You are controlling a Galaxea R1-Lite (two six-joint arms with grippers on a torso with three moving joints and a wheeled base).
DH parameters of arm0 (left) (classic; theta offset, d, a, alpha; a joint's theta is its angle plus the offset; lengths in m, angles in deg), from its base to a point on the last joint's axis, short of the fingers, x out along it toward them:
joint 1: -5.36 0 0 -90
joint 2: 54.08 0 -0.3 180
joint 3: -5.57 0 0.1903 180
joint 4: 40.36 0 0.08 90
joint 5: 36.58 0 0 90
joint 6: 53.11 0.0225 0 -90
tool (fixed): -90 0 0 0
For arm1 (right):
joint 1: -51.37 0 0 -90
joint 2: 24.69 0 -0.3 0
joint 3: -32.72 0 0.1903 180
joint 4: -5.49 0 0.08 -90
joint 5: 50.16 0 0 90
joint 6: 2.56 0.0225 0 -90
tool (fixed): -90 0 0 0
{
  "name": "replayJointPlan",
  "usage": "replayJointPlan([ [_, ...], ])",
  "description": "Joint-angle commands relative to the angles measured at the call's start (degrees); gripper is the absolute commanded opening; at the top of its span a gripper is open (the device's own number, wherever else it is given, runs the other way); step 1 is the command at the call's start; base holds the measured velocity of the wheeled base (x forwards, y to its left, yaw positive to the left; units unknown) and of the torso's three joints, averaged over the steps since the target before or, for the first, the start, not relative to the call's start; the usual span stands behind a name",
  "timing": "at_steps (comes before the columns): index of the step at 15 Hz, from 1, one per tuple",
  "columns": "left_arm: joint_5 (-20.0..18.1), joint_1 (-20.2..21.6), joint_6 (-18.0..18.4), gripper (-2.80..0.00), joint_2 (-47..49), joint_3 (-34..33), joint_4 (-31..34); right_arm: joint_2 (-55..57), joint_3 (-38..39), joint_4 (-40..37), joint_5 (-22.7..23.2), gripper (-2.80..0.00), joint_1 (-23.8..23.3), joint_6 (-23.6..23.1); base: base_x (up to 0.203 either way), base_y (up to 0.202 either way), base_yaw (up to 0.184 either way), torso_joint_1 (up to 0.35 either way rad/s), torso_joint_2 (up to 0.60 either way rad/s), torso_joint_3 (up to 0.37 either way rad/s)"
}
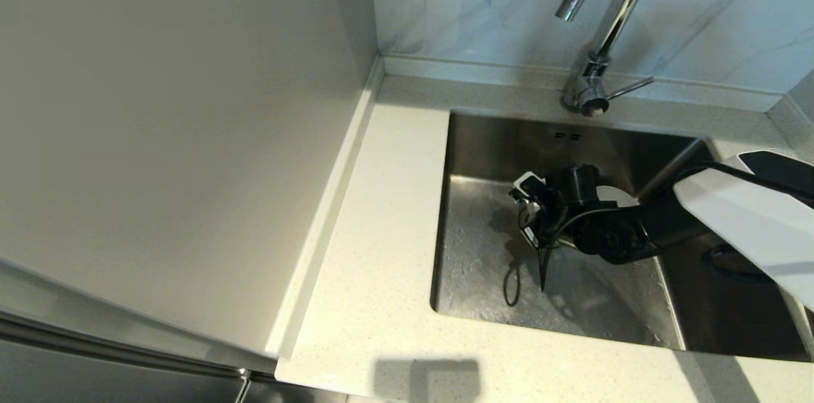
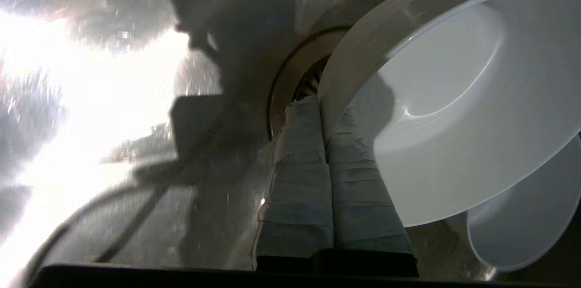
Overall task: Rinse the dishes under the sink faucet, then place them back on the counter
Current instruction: Put a bowl into the sink
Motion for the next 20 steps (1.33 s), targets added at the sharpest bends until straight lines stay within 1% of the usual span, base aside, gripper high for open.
replayJointPlan([
  [1, 0.0, 0.0, 0.0, -2.8, -0.2, 0.0, 0.0, 4.1, -3.5, 0.2, 0.0, -2.8, -0.1, -0.1, 0.0, 0.0, 0.0, 0.0, 0.0, 0.0],
  [8, 0.0, 0.0, 0.0, -2.8, -0.2, 0.0, 0.0, 7.2, -6.0, 0.2, -0.2, -2.8, -0.6, 0.3, 0.0, 0.0, 0.0, 0.0, 0.0, 0.0],
  [9, 0.0, 0.0, 0.0, -2.8, -0.2, 0.0, 0.0, 7.2, -6.1, 0.3, -0.2, 0.0, -0.6, 0.5, 0.0, 0.0, 0.0, 0.0, 0.0, 0.0],
  [13, 0.0, 0.0, 0.0, -2.8, -0.2, 0.0, 0.0, 4.5, -6.8, 0.7, -0.2, 0.0, -0.7, 1.0, 0.0, 0.0, 0.0, 0.0, 0.0, 0.0],
  [15, 0.0, 0.0, 0.0, -2.8, -0.2, 0.0, 0.0, 1.3, -5.9, 0.5, -0.2, 0.0, -1.4, 0.9, 0.0, 0.0, 0.0, 0.0, 0.0, 0.0],
  [17, 0.0, 0.0, 0.0, -2.8, -0.2, 0.0, 0.0, -5.5, -2.4, 0.4, -0.3, 0.0, -2.1, 1.0, 0.0, 0.0, 0.0, 0.0, 0.0, 0.0],
  [19, 0.0, 0.0, 0.0, -2.8, -0.2, 0.0, 0.0, -16.1, 2.8, 0.0, 0.3, 0.0, -3.7, 0.7, 0.0, 0.0, 0.0, 0.0, 0.0, 0.0],
  [20, 0.0, 0.0, 0.0, -2.8, -0.2, 0.0, 0.0, -22.5, 5.6, -1.2, 1.3, 0.0, -5.5, 0.2, 0.0, 0.0, 0.0, 0.0, 0.0, 0.0],
])
